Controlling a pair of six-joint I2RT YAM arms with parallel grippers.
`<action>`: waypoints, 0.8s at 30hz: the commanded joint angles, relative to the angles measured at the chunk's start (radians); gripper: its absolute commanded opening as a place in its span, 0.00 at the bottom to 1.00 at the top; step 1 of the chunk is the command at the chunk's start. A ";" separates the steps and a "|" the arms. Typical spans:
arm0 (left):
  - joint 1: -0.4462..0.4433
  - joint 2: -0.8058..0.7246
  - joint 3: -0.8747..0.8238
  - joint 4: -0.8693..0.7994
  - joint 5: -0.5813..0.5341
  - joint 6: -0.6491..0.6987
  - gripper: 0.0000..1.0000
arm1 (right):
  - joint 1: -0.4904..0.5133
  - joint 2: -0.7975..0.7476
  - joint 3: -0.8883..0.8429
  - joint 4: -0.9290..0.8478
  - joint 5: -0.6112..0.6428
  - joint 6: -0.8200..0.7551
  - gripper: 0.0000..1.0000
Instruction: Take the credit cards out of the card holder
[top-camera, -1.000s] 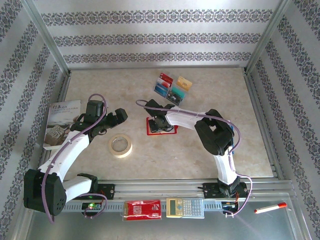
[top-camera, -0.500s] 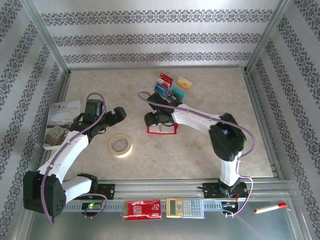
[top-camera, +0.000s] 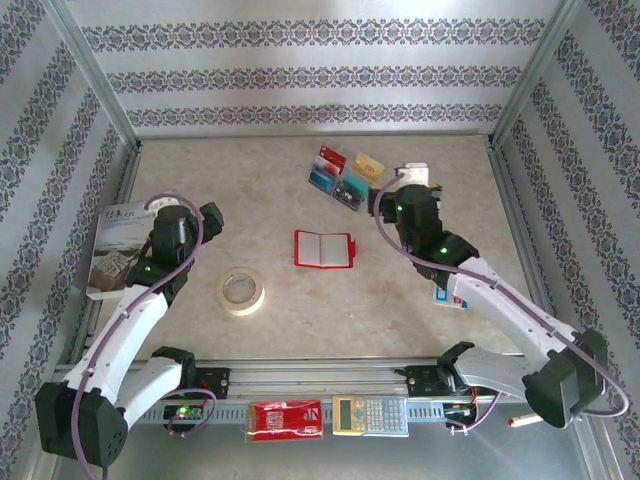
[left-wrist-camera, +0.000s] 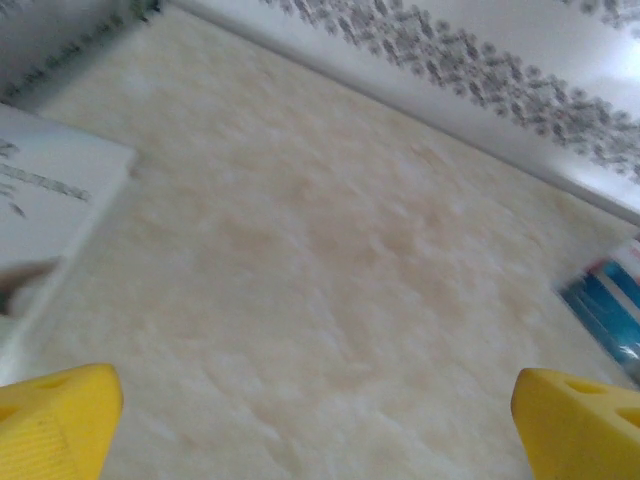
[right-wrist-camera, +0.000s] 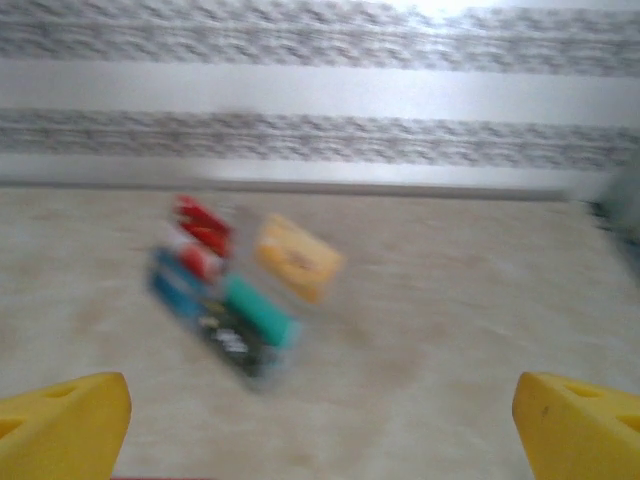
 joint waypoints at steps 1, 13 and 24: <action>0.014 -0.045 -0.124 0.247 -0.192 0.147 1.00 | -0.077 -0.072 -0.103 0.104 0.129 -0.076 0.98; 0.031 0.040 -0.471 0.807 -0.238 0.415 1.00 | -0.351 -0.139 -0.571 0.471 0.023 -0.031 0.98; 0.104 0.406 -0.488 1.227 0.067 0.496 1.00 | -0.426 0.135 -0.596 0.822 -0.173 -0.092 0.98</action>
